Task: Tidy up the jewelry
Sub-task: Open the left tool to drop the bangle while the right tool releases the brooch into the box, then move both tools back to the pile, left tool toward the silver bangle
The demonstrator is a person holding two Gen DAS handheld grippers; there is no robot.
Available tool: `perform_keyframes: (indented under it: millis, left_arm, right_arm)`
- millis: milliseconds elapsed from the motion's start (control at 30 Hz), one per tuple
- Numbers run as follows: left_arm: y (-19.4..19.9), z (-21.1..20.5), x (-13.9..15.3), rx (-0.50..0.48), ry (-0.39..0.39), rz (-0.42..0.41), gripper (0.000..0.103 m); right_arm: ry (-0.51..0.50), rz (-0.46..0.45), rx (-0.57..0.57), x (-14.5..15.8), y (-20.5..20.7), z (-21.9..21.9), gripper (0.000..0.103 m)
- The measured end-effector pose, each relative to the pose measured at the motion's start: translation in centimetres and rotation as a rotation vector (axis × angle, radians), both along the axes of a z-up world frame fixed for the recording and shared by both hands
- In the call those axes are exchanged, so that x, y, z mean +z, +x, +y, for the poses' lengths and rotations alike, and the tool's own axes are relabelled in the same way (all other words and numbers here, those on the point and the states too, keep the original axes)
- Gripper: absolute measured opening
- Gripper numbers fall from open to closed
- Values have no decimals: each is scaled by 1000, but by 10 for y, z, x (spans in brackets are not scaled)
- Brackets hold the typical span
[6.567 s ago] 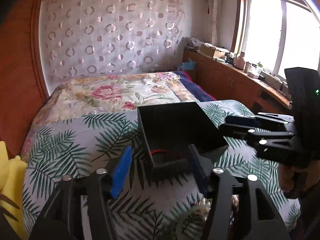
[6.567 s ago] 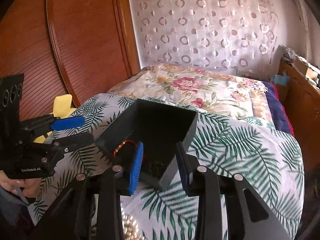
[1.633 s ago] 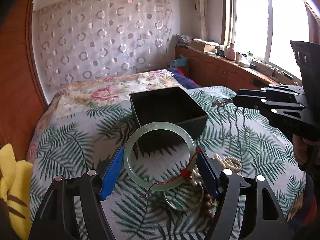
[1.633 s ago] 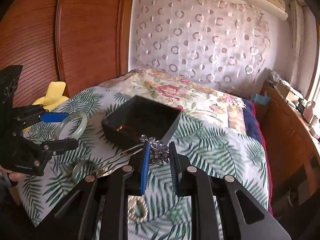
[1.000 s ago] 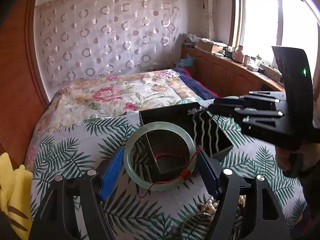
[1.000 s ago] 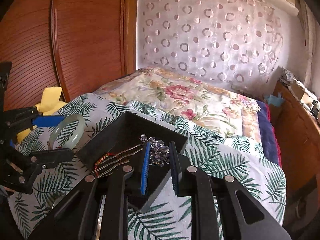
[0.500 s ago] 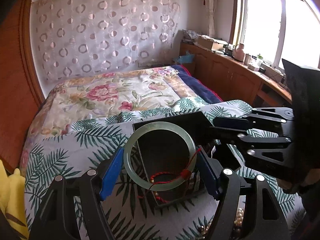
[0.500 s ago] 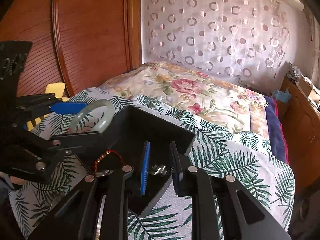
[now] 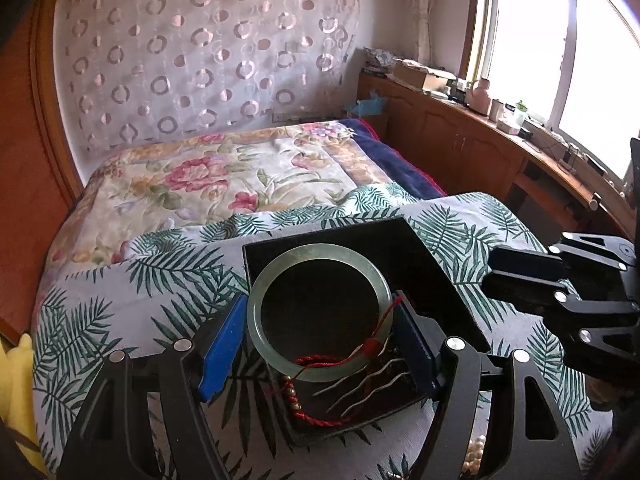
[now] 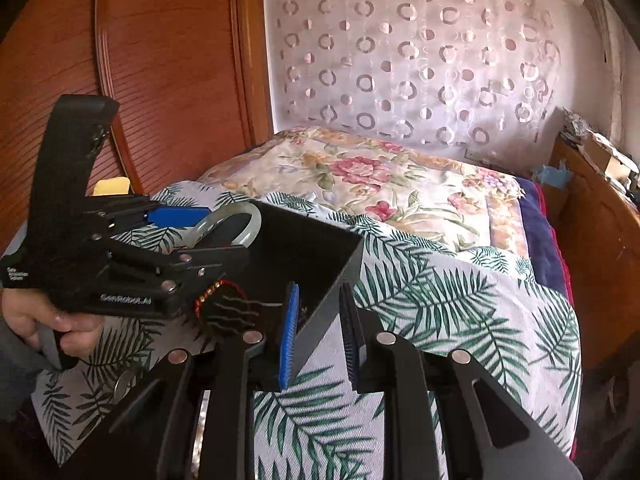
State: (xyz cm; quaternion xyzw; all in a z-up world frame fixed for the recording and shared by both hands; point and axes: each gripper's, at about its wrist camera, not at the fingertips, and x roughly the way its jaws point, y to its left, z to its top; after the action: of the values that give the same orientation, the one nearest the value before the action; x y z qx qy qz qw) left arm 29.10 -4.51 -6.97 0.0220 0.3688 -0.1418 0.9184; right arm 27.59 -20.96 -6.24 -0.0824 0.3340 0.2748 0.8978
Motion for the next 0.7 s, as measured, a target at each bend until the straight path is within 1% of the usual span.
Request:
perform_keyframes:
  millis: [33, 67, 100, 333, 367, 400, 467, 600, 700]
  left_arm:
    - [-2, 0, -1, 0, 0, -2, 71]
    - [-4, 1, 0, 2, -3, -11, 77]
    - [-7, 1, 1, 3, -6, -21, 80]
    - [-27, 9, 9, 21, -12, -49, 82]
    - [-30, 11, 10, 24, -15, -52, 83]
    - [-32, 12, 11, 25, -18, -56, 86]
    - [-42, 16, 14, 28, -21, -71, 89]
    - [-64, 22, 13, 35, -17, -88, 92]
    - [-82, 28, 8, 38, -32, -79, 93]
  right_arm:
    - [0, 2, -3, -1, -3, -1, 23]
    - [1, 3, -6, -3, -6, -2, 23]
    - [1, 5, -8, -4, -8, -2, 23]
    - [15, 16, -33, -8, -34, -9, 23]
    - [17, 17, -35, -8, -37, -10, 23]
    - [19, 16, -38, -9, -42, -11, 23]
    - [21, 15, -41, -10, -51, -13, 23]
    - [33, 22, -49, -17, -70, -17, 23]
    - [42, 51, -56, -27, -81, -19, 23]
